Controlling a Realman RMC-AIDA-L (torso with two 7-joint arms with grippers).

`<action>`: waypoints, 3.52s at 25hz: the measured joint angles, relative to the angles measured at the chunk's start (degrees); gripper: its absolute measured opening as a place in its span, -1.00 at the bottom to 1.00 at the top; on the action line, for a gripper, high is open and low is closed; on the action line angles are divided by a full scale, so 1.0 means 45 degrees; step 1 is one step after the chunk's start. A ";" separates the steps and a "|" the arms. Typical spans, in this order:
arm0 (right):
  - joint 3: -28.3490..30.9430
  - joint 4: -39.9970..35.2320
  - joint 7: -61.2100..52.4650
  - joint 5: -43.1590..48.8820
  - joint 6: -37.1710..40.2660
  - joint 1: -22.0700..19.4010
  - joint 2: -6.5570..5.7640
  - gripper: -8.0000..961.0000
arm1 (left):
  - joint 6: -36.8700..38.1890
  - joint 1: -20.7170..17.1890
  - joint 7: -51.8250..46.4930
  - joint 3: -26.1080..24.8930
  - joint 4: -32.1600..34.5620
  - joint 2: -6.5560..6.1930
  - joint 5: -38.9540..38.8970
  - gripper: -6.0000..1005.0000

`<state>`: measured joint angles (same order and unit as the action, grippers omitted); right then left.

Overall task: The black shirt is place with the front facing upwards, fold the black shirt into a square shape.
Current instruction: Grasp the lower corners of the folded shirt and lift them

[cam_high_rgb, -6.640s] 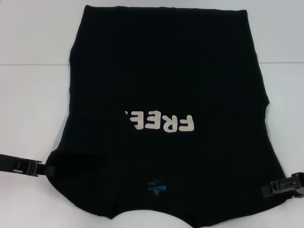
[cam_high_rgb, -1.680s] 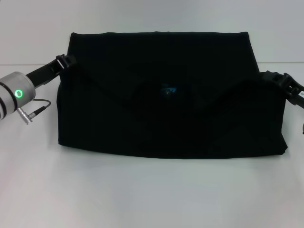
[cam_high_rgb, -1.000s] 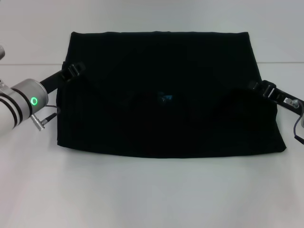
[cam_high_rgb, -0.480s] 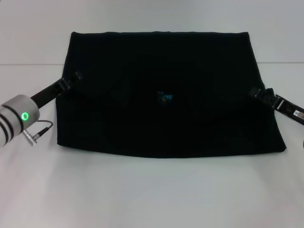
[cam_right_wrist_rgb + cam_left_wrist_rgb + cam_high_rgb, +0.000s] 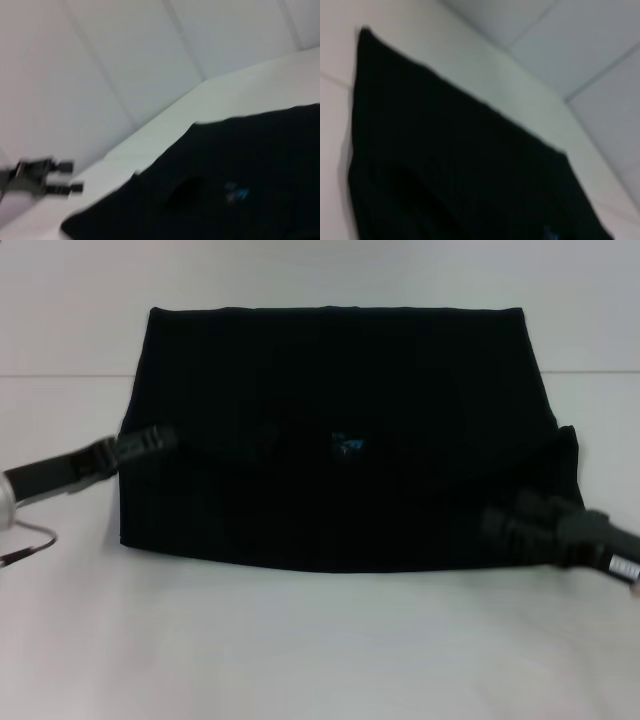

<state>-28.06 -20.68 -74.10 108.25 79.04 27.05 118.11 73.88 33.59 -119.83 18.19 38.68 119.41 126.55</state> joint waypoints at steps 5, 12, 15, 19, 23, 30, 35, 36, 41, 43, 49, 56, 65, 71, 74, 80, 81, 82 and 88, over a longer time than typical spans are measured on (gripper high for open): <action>-0.0574 0.0000 0.1661 0.0974 0.0662 -0.0283 0.0080 0.96 | 0.1034 0.0445 -0.0472 0.0007 0.0634 -0.0275 0.2249 0.92; -0.1145 0.0022 0.2480 0.1538 0.0795 -0.0294 0.0284 0.95 | 0.0660 0.0529 -0.0481 0.0290 0.0797 -0.0292 0.2846 0.93; -0.1149 0.0030 0.2459 0.1534 0.0807 -0.0284 0.0290 0.95 | 0.0083 0.0446 -0.0488 0.0292 0.0848 -0.0264 0.3009 0.93; -0.1106 0.0020 0.2422 0.1485 0.0822 -0.0254 0.0295 0.95 | -0.0057 0.0448 -0.0577 0.0324 0.0794 -0.0240 0.3266 0.93; -0.1032 0.0013 0.2413 0.1446 0.0842 -0.0198 0.0296 0.95 | -0.0115 0.0480 -0.0641 0.0351 0.0593 -0.0196 0.3362 0.93; -0.1004 0.0006 0.2402 0.1336 0.0765 -0.0166 0.0314 0.95 | -0.0175 0.0542 -0.1129 0.1039 0.0355 -0.0164 0.3408 0.92; -0.0958 0.0045 0.2403 0.1234 0.0713 -0.0170 0.0315 0.94 | 0.0079 0.0563 -0.1225 0.1313 0.0569 -0.0148 0.3454 0.87; -0.0917 0.0057 0.2403 0.1230 0.0685 -0.0174 0.0315 0.94 | 0.0079 0.0563 -0.1225 0.1313 0.0569 -0.0148 0.3454 0.85; -0.0802 0.0074 0.2373 0.1230 0.0700 -0.0211 0.0315 0.94 | 0.0048 0.0566 -0.1282 0.1510 0.0672 -0.0148 0.3670 0.57; -0.0747 0.0079 0.2361 0.1230 0.0724 -0.0235 0.0316 0.94 | 0.0020 0.0566 -0.1299 0.1501 0.0675 -0.0148 0.3709 0.44; -0.0581 0.0033 0.1906 0.1232 0.0739 -0.0292 0.0299 0.94 | -0.0010 0.0562 -0.1296 0.1503 0.0683 -0.0148 0.3734 -0.01; -0.0400 -0.1028 -0.1310 0.1306 0.0704 -0.0368 -0.0126 0.94 | -0.0052 0.0566 -0.1281 0.1538 0.0683 -0.0148 0.3922 -0.31; -0.0517 -0.4820 -0.9790 0.2930 0.1386 -0.0384 -0.1455 0.93 | -0.0044 0.0638 -0.1309 0.1614 0.0683 -0.0148 0.4059 -0.89; -0.0443 -0.5431 -1.4742 0.5998 0.1636 0.1120 -0.2537 0.90 | -0.0019 0.0681 -0.1299 0.1619 0.0696 -0.0152 0.4155 -0.92; -0.0629 -0.5410 -1.5204 0.6593 0.1561 0.1890 -0.2422 0.86 | -0.0002 0.0708 -0.1297 0.1629 0.0700 -0.0165 0.4170 -0.92; -0.1205 -0.4833 -1.5869 0.8778 0.0945 0.3172 -0.1968 0.78 | -0.0010 0.0731 -0.1234 0.1641 0.0702 -0.0169 0.4187 -0.92; -0.1205 -0.4833 -1.5869 0.8778 0.0945 0.3172 -0.1968 0.77 | -0.0008 0.0736 -0.1231 0.1641 0.0702 -0.0169 0.4187 -0.92; -0.1263 -0.4667 -1.5879 0.8818 0.0774 0.3213 -0.1943 0.75 | -0.0008 0.0736 -0.1231 0.1645 0.0702 -0.0168 0.4187 -0.92; -0.1660 -0.3571 -1.5829 0.8818 -0.0188 0.3334 -0.1990 0.67 | -0.0005 0.0738 -0.1225 0.1640 0.0702 -0.0168 0.4187 -0.92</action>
<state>-35.53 -36.75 -145.33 147.93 78.20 42.05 109.15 73.86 36.91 -125.34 25.57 41.84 118.65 145.39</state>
